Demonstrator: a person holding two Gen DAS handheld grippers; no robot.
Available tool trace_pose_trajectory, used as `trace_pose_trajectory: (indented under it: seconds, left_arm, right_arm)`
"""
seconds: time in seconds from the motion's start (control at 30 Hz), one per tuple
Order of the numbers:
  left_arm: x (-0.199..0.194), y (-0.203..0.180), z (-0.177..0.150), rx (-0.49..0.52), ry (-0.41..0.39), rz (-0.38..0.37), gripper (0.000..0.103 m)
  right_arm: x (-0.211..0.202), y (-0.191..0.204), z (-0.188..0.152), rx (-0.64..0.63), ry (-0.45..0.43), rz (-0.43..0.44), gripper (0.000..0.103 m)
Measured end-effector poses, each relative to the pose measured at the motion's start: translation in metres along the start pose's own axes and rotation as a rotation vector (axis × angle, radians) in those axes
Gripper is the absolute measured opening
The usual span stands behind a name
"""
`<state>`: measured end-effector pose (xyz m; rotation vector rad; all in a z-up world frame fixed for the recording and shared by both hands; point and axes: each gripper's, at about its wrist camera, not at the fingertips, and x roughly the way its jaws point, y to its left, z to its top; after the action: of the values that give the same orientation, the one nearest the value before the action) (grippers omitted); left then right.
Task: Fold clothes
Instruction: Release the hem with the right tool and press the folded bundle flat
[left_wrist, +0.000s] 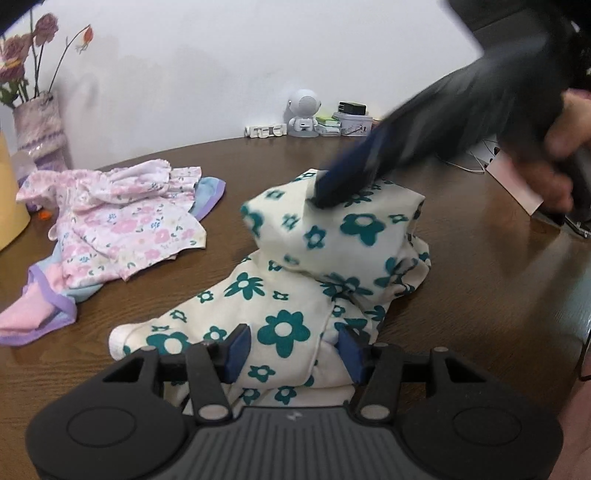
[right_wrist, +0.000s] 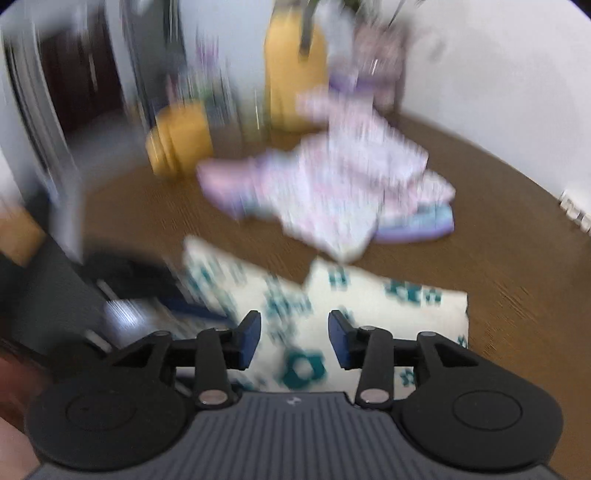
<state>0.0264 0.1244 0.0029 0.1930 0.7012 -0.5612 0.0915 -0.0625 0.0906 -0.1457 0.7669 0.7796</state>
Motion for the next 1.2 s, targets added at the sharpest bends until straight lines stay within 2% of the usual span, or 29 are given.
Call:
trace_pose_trajectory:
  seconds: [0.03, 0.13, 0.2, 0.3, 0.4, 0.47, 0.53, 0.7, 0.8, 0.87, 0.9, 1.03, 1.13, 1.2]
  left_arm:
    - [-0.002, 0.0, 0.0, -0.002, 0.0, 0.002, 0.052]
    - [-0.011, -0.003, 0.007, -0.005, -0.021, 0.027, 0.052]
    - [-0.018, -0.006, 0.014, -0.008, -0.048, 0.048, 0.052]
    - [-0.018, -0.012, 0.032, -0.011, -0.084, 0.051, 0.051]
    - [-0.018, -0.018, 0.049, -0.013, -0.12, 0.054, 0.051]
    - [-0.015, -0.022, 0.06, -0.013, -0.134, 0.054, 0.05]
    - [-0.003, -0.026, 0.065, -0.009, -0.115, 0.052, 0.047]
    - [0.023, -0.021, 0.071, -0.04, -0.099, 0.08, 0.041]
    - [0.028, -0.018, 0.068, -0.02, -0.077, 0.092, 0.037]
    - [0.03, -0.016, 0.065, -0.008, -0.061, 0.098, 0.038]
    - [0.031, -0.016, 0.063, -0.01, -0.058, 0.099, 0.038]
    - [0.031, -0.014, 0.055, -0.019, -0.047, 0.102, 0.038]
    - [0.032, -0.014, 0.05, -0.025, -0.042, 0.101, 0.038]
    - [0.034, -0.014, 0.049, -0.025, -0.044, 0.103, 0.038]
  right_arm:
    - [-0.014, -0.008, 0.0, 0.022, -0.053, -0.005, 0.046]
    - [-0.032, -0.029, -0.008, 0.039, -0.112, -0.085, 0.042]
    - [-0.023, -0.037, -0.021, 0.036, -0.073, -0.102, 0.037]
    - [-0.001, -0.037, -0.042, 0.007, -0.035, -0.083, 0.037]
    - [0.023, -0.028, -0.059, -0.04, -0.013, -0.109, 0.036]
    - [0.031, -0.022, -0.072, -0.056, -0.032, -0.132, 0.036]
    - [0.029, -0.019, -0.078, -0.075, -0.055, -0.145, 0.036]
    - [-0.01, -0.027, -0.078, -0.096, -0.103, -0.108, 0.037]
    - [-0.044, -0.043, -0.076, -0.074, -0.165, -0.148, 0.038]
    - [-0.05, -0.057, -0.073, -0.049, -0.181, -0.161, 0.038]
    - [-0.048, -0.062, -0.072, -0.041, -0.179, -0.153, 0.037]
    - [-0.019, -0.074, -0.071, -0.021, -0.136, -0.076, 0.02]
    - [0.008, -0.071, -0.077, -0.034, -0.078, -0.09, 0.02]
    - [0.018, -0.071, -0.082, -0.033, -0.071, -0.095, 0.02]
